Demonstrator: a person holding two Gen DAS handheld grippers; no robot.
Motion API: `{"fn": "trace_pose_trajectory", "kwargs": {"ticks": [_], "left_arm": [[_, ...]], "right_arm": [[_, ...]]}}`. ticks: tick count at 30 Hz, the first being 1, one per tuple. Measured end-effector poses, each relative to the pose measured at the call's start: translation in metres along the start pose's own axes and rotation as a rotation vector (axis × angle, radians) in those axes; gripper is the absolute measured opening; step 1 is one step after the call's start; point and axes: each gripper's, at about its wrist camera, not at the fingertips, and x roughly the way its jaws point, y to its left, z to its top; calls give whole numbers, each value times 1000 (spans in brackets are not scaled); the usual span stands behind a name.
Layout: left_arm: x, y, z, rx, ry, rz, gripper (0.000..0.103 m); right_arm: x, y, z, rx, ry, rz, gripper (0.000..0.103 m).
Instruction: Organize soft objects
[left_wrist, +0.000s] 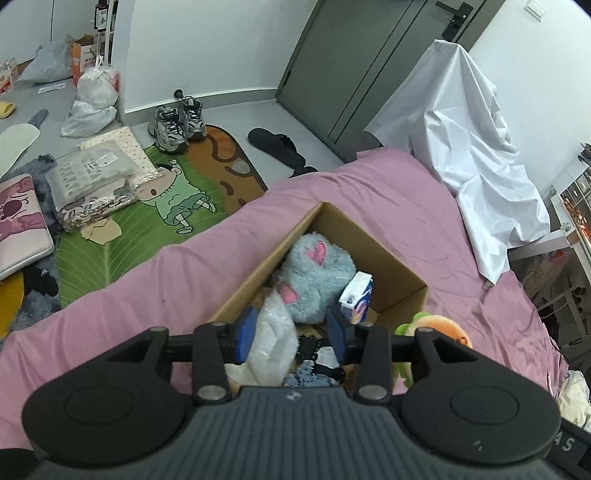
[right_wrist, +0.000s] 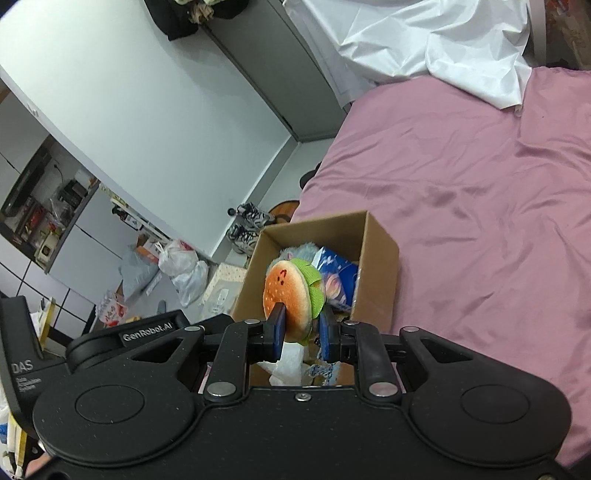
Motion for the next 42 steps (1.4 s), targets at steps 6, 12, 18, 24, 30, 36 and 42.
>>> {"fn": "trace_pose_trajectory", "kwargs": {"ticks": [6,12,18,24,30,36,42], "left_arm": [[-4,4,4,17,19,-2,55],[-16,-8,-1,79,21,-1,74],[-33,-18,-8,112,22,11,81],[-52,-27,-16,135,17,8,92],[-73,-41,-24,159,-7,0,103],[-90,-57,-31,192,-23,-3,103],[-105,-69,-38,222,-27,-8,103]], "right_arm": [[8,8,-6,7,15,-3,29],[-2,5,-6,25,-1,-25,49],[-34,-2,-2,26,-61,-61,75],[-60,-13,2,27,-83,-69,86],[-86,-18,4,19,-109,-65,92],[-110,-19,6,-12,-124,-50,98],[-126,-25,6,-30,-131,-47,103]]}}
